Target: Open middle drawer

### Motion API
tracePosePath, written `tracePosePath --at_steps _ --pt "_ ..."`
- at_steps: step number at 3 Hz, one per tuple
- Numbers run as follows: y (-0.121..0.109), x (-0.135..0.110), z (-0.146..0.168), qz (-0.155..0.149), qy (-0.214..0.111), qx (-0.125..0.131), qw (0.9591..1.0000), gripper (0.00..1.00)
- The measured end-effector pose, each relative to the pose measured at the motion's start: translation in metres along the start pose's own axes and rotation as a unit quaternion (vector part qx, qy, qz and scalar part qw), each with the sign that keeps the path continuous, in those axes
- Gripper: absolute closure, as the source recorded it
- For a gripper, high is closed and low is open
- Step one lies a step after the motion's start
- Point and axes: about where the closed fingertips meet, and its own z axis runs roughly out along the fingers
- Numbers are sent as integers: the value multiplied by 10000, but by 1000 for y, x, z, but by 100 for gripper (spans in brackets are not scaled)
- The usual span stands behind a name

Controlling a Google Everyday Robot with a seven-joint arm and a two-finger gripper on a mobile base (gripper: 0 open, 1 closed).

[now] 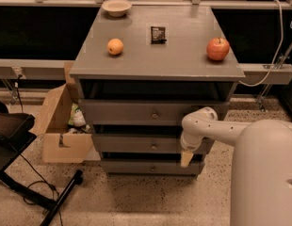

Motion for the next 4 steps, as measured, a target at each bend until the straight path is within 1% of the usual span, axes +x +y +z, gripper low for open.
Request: tracePosePath --at_steps 1,2,3,4 --pt "6 0 4 61 -43 -51 10000 41" --pt "5 0 1 61 -43 -51 10000 66" --pt "5 0 1 61 -43 -51 10000 87" --pt "5 0 0 61 -43 -51 10000 100"
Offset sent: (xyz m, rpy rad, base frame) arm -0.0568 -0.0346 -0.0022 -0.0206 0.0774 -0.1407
